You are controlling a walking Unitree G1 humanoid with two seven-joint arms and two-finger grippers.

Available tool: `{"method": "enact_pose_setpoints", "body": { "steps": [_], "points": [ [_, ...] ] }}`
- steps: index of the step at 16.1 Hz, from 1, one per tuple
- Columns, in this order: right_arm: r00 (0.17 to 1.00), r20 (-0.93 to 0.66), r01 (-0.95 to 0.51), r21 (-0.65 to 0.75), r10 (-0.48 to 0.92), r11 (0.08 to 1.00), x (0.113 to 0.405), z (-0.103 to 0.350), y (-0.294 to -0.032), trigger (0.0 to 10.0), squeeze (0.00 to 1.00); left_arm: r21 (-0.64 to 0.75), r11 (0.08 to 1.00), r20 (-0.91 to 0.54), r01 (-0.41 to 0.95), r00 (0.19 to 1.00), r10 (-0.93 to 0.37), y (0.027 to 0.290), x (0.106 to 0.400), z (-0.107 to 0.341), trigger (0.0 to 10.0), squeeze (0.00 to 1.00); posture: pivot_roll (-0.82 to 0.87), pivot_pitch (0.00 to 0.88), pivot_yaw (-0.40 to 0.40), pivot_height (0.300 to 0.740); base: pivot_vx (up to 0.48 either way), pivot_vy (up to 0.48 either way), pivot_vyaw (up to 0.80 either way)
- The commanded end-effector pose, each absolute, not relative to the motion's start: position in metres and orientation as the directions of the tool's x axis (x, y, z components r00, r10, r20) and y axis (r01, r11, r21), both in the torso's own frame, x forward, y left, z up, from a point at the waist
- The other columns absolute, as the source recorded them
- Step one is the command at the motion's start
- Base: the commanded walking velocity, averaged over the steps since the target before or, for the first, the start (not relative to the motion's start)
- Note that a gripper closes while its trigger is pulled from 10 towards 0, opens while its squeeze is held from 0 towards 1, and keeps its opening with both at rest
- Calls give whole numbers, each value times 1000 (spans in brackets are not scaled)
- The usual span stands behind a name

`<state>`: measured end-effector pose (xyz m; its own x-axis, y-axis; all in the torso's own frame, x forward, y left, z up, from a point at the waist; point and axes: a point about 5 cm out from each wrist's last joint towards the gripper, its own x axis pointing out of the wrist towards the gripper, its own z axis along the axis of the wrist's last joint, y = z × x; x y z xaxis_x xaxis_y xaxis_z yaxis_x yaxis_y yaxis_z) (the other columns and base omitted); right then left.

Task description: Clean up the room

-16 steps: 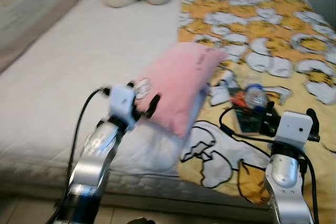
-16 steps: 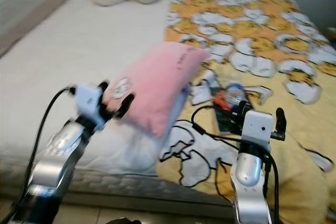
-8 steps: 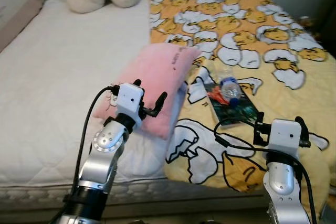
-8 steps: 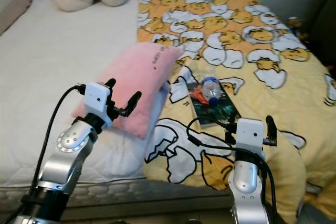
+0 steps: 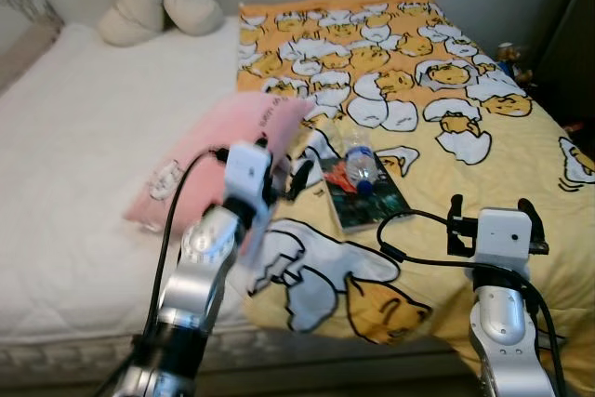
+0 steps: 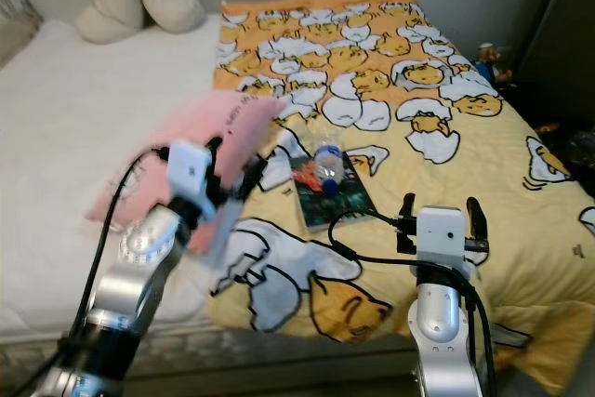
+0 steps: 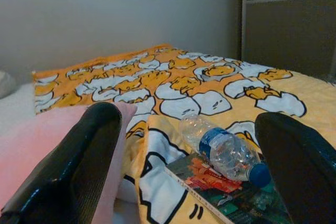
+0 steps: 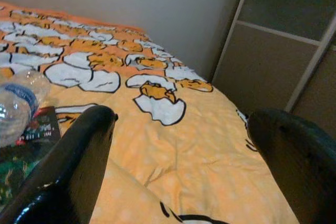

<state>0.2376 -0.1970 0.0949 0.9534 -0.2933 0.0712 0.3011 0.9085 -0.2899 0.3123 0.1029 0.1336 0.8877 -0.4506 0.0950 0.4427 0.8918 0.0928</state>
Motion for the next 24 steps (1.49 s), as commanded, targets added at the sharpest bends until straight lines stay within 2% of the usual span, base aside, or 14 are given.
{"method": "enact_pose_setpoints", "body": {
  "steps": [1, 4, 8, 10, 12, 13, 17, 21, 24],
  "points": [
    [961, 93, 278, -275, -262, 921, 238, 100, -191, 10000, 0, 87, 892, 84, 444, 889, -451, 103, 314, 131, 10000, 0, -107, 6, 91, 740, 319, -356, 0],
    [961, 86, 276, -269, -262, 923, 233, 98, -189, 10000, 0, 100, 886, 53, 454, 886, -460, 99, 319, 126, 10000, 0, -133, 16, 113, 740, 320, -354, 0],
    [960, 67, 280, -258, -272, 925, 223, 95, -187, 10000, 0, 170, 910, -72, 379, 925, -372, 97, 346, 115, 10000, 0, -163, 36, 132, 740, 104, 0, 0],
    [961, 45, 275, -252, -272, 928, 209, 93, -182, 10000, 0, 185, 914, -118, 361, 931, -345, 91, 370, 126, 10000, 0, -198, 93, 150, 740, 0, 0, 0],
    [963, 33, 268, -251, -268, 930, 199, 92, -178, 10000, 0, 215, 906, -146, 364, 929, -339, 86, 379, 131, 10000, 0, -217, 119, 159, 740, 0, 0, 0],
    [968, 18, 249, -248, -252, 936, 185, 91, -173, 10000, 0, 190, 915, -182, 356, 929, -323, 80, 384, 133, 10000, 0, -263, 167, 184, 740, 0, 0, 0],
    [968, -51, 230, -224, -247, 947, 141, 89, -161, 10000, 0, 105, 953, -240, 284, 937, -253, 69, 391, 139, 10000, 0, -351, 243, 230, 740, 0, 0, 0],
    [961, -85, 241, -221, -264, 945, 121, 93, -155, 10000, 0, 13, 974, -284, 228, 934, -215, 60, 390, 135, 10000, 0, -393, 282, 251, 740, 0, 0, 0],
    [957, -106, 241, -222, -269, 945, 114, 93, -153, 10000, 0, 122, 982, -264, 146, 958, -110, 67, 392, 137, 10000, 0, -397, 288, 252, 740, 0, 0, 0]
  ]
}}
